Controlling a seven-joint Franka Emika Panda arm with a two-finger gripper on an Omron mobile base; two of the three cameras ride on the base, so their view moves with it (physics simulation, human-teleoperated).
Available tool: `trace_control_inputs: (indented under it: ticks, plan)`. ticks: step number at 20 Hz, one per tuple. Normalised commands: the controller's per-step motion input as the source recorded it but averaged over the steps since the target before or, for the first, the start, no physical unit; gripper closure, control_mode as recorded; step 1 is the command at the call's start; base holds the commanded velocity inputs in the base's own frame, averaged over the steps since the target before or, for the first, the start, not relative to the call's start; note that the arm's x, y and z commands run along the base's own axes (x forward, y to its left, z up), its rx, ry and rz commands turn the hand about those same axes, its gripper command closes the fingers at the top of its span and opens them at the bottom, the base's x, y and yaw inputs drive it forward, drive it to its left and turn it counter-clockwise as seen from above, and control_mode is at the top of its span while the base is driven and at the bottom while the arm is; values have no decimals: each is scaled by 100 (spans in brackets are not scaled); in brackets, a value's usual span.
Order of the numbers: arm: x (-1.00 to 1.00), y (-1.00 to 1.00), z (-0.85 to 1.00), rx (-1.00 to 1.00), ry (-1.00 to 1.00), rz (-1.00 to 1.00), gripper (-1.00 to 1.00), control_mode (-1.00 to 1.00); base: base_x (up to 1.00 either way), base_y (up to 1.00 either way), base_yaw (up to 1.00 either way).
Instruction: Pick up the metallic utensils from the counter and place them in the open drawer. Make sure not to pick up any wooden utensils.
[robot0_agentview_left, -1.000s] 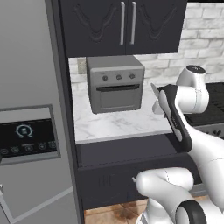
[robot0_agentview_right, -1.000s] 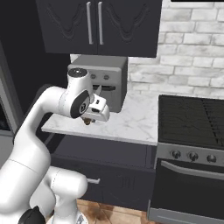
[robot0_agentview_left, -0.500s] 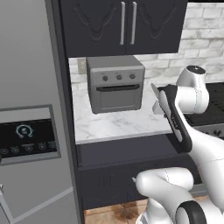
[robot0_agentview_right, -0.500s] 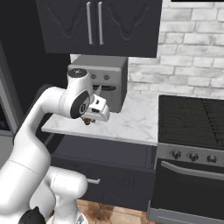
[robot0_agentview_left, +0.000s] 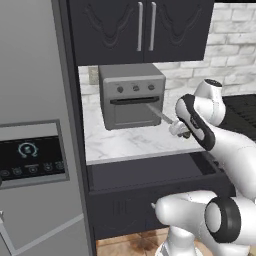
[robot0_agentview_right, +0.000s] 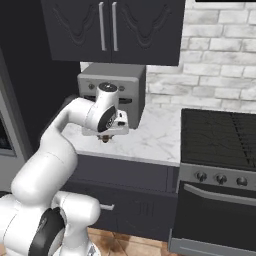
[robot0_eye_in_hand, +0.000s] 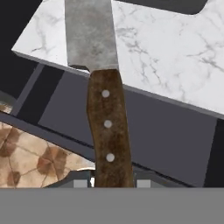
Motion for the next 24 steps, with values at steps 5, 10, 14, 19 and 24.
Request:
trace_control_inputs:
  ticks: [5,10,14,19,24]
  plan:
    - [53,0,-43,0,2,35,100,-100,0,0,0]
    - [-4,0,-43,0,-5,8,100,-100,0,0,0]
    - [0,0,-45,0,17,-1,100,-100,0,0,0]
    - [-3,0,-52,-5,33,-2,100,-100,0,0,0]
    - [-16,0,-30,-3,12,0,100,-100,0,0,0]
